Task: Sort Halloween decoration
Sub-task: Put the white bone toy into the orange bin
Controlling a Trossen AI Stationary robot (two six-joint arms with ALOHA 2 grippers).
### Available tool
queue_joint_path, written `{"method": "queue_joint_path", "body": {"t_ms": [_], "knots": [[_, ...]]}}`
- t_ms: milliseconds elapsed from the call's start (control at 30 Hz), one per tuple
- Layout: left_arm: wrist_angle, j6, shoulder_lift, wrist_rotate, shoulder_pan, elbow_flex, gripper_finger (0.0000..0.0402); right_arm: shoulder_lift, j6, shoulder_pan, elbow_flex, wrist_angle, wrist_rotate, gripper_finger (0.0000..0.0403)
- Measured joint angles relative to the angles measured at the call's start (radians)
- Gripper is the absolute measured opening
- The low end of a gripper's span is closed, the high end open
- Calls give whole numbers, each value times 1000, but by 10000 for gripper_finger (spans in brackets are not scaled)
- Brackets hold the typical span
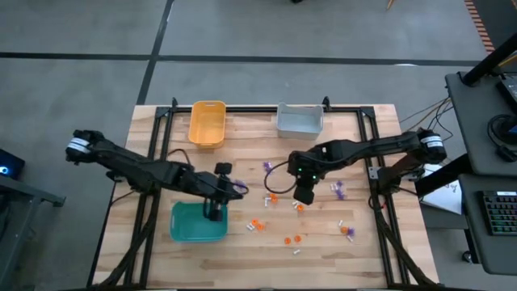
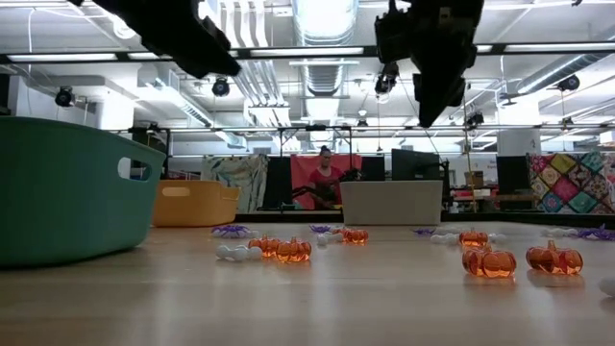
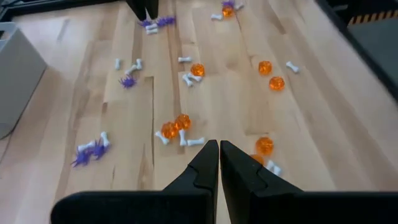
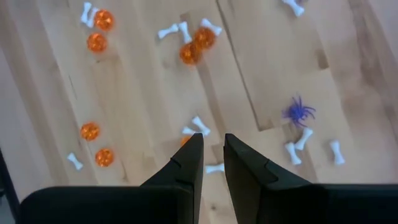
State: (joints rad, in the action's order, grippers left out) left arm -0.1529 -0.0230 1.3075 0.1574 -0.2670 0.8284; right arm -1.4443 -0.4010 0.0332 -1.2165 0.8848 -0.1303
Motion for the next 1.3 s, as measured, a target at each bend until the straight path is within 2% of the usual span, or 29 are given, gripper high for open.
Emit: {"method": "queue_joint_path", "body": {"t_ms": [100, 267, 467, 833, 1000, 1300], "knots": [[24, 39, 76, -1, 12, 30, 0, 11, 1, 22, 12, -5, 4, 54], [97, 79, 184, -2, 43, 57, 0, 14, 3, 62, 34, -11, 75, 54], [207, 90, 281, -3, 77, 57, 0, 37, 0, 94, 87, -70, 80, 54], [349, 85, 432, -3, 86, 60, 2, 192, -33, 102, 243, -240, 81, 54], [401, 85, 477, -10, 92, 61, 25, 248, -48, 102, 297, -321, 81, 54], [450, 79, 527, -10, 94, 61, 86, 252, -52, 102, 308, -352, 82, 54]]}}
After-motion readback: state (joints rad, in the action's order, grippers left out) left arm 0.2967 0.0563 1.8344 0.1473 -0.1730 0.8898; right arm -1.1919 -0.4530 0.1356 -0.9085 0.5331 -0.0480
